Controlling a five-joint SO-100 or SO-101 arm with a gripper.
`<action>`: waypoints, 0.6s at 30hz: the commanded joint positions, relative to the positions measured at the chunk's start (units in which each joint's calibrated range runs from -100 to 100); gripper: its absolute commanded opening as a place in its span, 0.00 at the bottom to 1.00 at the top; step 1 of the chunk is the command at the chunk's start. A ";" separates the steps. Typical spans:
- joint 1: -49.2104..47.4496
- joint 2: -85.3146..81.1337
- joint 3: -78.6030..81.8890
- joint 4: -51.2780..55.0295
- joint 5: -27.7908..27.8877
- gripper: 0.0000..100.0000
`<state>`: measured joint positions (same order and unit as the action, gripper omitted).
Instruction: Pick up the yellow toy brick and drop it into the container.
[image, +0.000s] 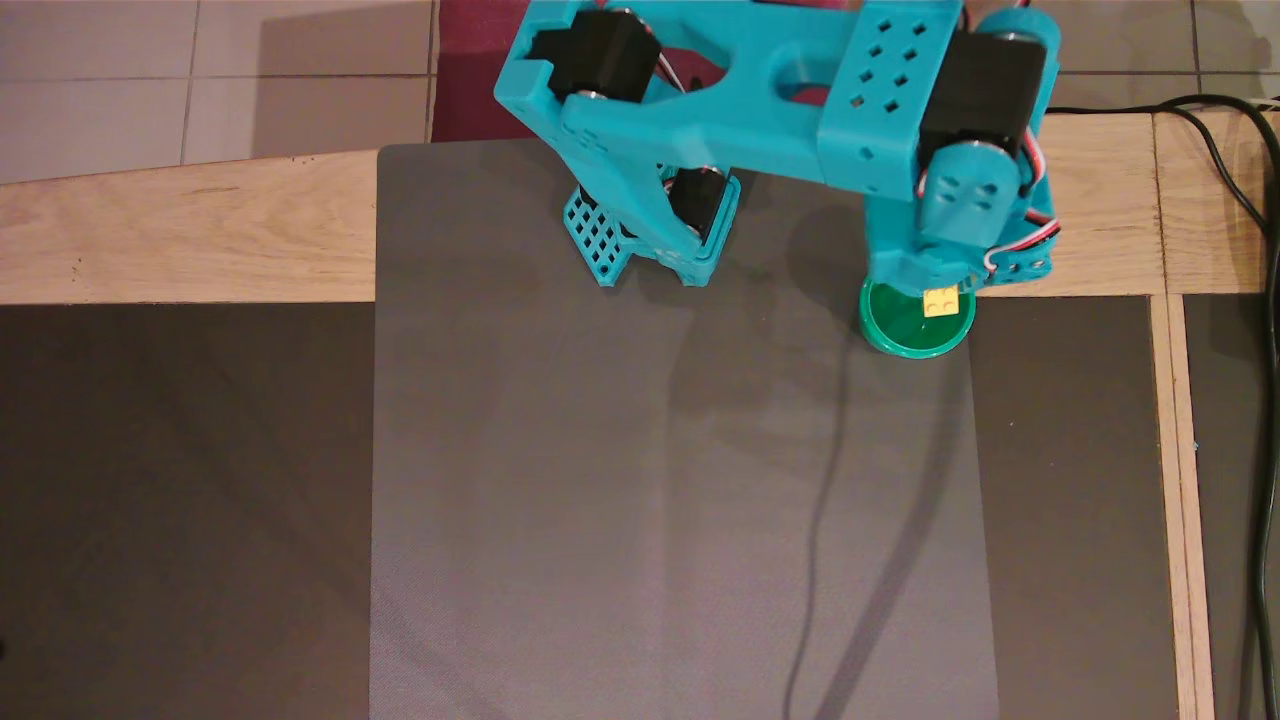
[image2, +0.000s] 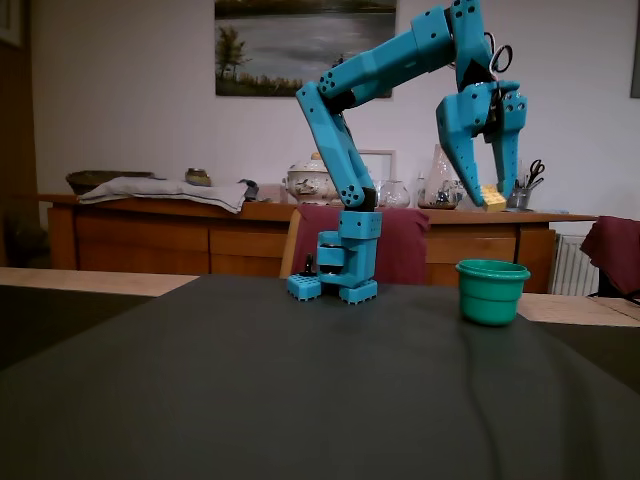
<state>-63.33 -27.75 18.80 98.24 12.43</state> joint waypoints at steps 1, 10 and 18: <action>-0.31 -1.17 1.05 1.67 -0.25 0.00; -0.47 -0.24 1.59 -1.44 -1.50 0.00; -0.54 -0.16 1.59 -2.42 -1.35 0.00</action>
<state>-63.40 -27.67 20.34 96.30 11.11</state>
